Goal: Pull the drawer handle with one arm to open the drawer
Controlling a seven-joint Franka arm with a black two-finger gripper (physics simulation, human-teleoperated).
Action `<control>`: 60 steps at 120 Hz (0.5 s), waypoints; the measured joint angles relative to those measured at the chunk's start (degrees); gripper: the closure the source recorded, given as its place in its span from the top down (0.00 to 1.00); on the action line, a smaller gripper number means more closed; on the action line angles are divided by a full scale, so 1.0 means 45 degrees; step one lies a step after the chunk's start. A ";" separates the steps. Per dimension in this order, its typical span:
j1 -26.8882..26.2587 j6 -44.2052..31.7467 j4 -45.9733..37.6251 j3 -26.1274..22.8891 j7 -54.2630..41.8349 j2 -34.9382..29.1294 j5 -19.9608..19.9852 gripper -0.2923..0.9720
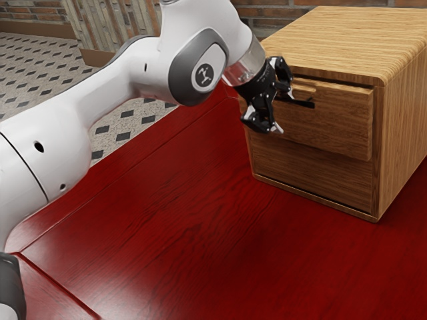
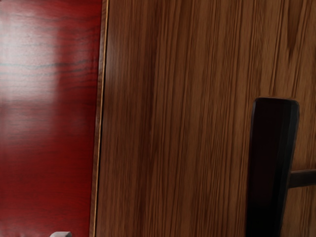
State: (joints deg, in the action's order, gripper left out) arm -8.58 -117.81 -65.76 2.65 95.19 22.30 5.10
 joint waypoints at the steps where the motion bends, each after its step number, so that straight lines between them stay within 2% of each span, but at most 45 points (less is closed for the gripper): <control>1: 0.0000 0.0023 0.0000 0.0001 0.0003 -0.0001 0.0006 0.55; 18: -0.0021 0.0371 -0.0022 0.0027 0.0096 -0.0072 0.0089 0.45; 39: -0.0206 0.1029 -0.0185 0.0048 0.0364 -0.0671 0.0114 0.27; 60: -0.0316 0.1425 -0.1272 0.0023 0.0604 -0.1350 0.0111 0.19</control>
State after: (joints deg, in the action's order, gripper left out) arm -10.00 -111.39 -71.48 2.75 97.91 16.22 5.59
